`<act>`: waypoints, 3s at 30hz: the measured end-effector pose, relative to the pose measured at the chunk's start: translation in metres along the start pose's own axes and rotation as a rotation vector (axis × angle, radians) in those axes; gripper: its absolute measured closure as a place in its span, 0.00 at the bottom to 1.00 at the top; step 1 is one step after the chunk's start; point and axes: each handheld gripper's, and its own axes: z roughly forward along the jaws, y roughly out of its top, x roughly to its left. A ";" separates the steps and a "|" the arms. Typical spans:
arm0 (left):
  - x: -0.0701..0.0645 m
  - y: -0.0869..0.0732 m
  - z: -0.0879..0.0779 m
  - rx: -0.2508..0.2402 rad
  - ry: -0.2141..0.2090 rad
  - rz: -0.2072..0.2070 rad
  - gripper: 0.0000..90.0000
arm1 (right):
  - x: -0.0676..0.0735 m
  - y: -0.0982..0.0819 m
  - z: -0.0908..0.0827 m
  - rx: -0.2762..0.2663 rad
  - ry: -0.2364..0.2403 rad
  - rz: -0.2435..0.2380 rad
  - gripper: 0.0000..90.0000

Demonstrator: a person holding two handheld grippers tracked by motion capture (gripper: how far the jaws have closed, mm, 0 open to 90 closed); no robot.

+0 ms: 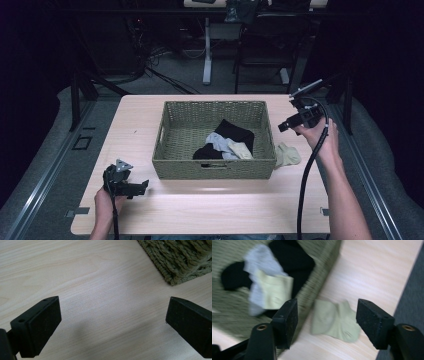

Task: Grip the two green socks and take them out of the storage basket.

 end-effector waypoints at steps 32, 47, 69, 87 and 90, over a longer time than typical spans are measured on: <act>0.001 -0.001 0.000 -0.003 -0.001 -0.005 0.00 | 0.098 0.052 0.121 0.220 0.101 -0.207 0.16; 0.001 -0.001 0.000 -0.002 -0.002 -0.006 0.00 | 0.100 0.043 0.171 0.346 0.103 -0.176 0.38; 0.000 0.000 0.000 -0.006 0.000 -0.003 0.00 | 0.096 0.059 0.087 0.194 0.090 -0.197 0.83; 0.000 0.000 0.000 -0.007 -0.003 -0.001 0.00 | 0.105 0.083 0.019 0.100 0.091 -0.236 0.83; 0.001 0.000 0.000 -0.005 -0.003 0.002 0.00 | 0.106 0.086 0.008 0.083 0.094 -0.238 0.83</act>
